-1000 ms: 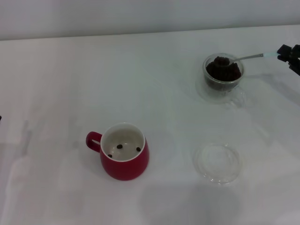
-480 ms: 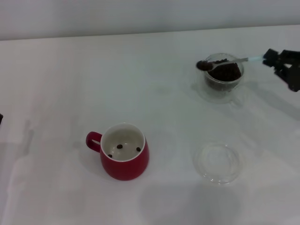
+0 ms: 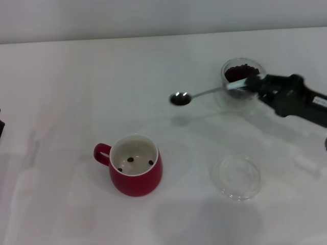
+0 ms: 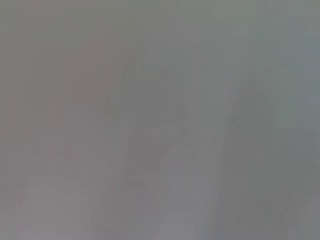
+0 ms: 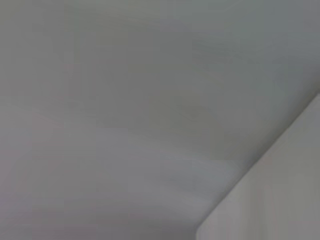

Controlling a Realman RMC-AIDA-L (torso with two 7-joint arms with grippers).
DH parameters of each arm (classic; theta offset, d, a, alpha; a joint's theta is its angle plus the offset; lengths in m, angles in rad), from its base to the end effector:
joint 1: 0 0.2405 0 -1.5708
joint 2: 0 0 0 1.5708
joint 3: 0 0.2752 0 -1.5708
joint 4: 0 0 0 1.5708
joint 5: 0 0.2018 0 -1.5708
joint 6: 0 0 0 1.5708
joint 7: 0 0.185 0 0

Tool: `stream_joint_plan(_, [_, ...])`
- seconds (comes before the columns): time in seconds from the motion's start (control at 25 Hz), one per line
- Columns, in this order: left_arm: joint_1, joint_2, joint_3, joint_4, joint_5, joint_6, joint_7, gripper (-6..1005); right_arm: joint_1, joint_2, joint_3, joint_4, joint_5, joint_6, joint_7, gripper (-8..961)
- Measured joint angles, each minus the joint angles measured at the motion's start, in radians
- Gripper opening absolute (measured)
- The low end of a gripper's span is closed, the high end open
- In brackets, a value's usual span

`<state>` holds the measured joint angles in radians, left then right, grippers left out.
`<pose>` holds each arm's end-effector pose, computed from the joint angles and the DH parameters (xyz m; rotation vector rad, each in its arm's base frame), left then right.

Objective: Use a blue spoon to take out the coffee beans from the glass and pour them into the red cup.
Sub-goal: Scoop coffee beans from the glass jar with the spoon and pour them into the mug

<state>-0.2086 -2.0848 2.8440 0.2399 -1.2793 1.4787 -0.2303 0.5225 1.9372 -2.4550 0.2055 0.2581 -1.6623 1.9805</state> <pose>-0.3409 0.2756 -0.0342 -1.5379 -0.6325 -0.9013 0.3136 0.3225 -0.0068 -1.8510 1.9963 1.3936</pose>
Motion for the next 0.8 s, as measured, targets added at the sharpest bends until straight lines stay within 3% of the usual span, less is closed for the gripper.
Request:
stream_joint_plan(0.52, [0.0, 0.0, 0.0, 0.0, 0.026, 0.016, -0.002, 726, 0.04, 0.068, -0.123, -0.001, -0.001, -0.012, -0.055, 139])
stream_joint_plan(0.8, [0.001, -0.001, 0.0, 0.0, 0.034, 0.017, -0.002, 727, 0.045, 0.072, -0.152, -0.054, -0.002, 0.039, -0.122, 139])
